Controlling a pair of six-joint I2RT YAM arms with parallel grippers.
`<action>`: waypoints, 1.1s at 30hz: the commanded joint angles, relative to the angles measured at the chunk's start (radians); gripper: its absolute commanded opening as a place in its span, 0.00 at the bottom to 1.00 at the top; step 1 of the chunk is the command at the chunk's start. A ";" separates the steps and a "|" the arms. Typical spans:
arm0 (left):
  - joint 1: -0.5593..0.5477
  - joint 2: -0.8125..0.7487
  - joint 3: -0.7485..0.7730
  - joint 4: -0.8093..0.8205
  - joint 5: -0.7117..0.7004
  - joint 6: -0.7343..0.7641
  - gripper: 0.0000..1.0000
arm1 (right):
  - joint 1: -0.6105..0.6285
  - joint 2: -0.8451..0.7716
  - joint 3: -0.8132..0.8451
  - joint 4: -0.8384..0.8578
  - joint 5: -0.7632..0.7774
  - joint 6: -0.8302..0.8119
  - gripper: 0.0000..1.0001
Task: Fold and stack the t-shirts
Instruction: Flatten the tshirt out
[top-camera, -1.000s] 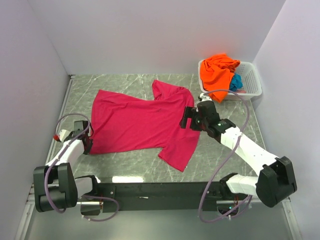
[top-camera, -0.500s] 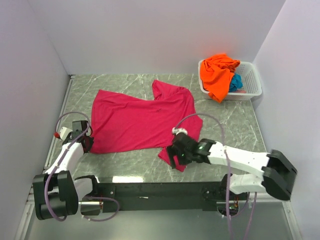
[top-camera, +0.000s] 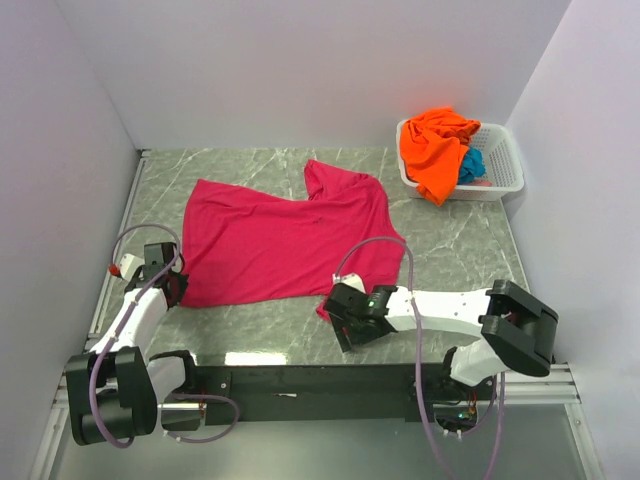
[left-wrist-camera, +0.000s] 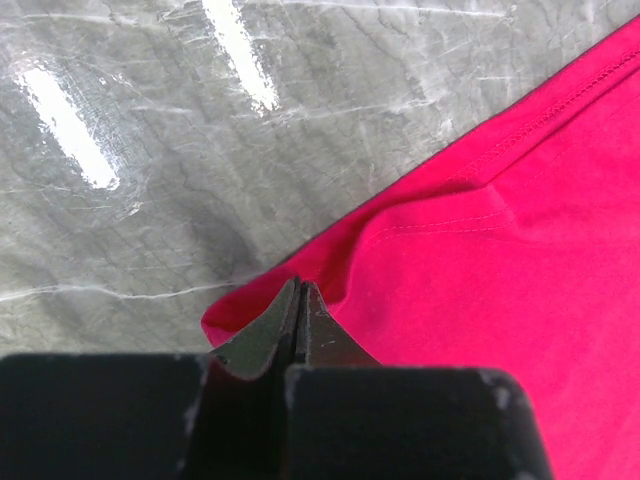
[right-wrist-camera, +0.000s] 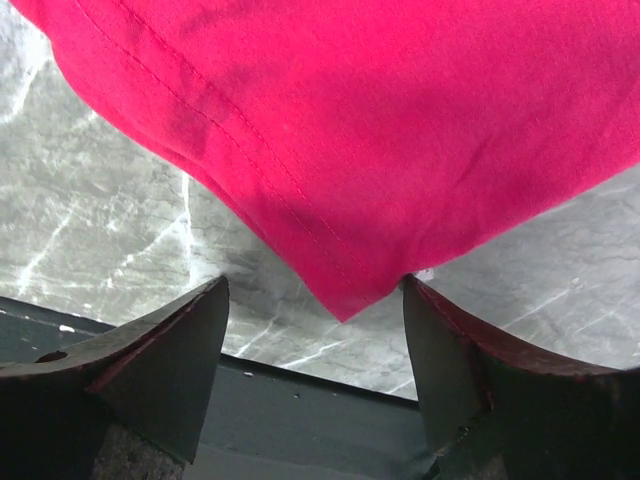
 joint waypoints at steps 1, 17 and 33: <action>0.002 -0.003 0.005 0.017 0.004 0.018 0.01 | 0.001 0.053 0.012 -0.006 0.063 0.037 0.76; 0.002 -0.017 0.005 0.031 0.016 0.033 0.01 | -0.111 0.010 -0.030 0.019 0.103 0.075 0.00; -0.084 -0.032 0.333 0.030 0.077 0.032 0.01 | -0.571 -0.234 0.357 0.129 0.222 -0.202 0.00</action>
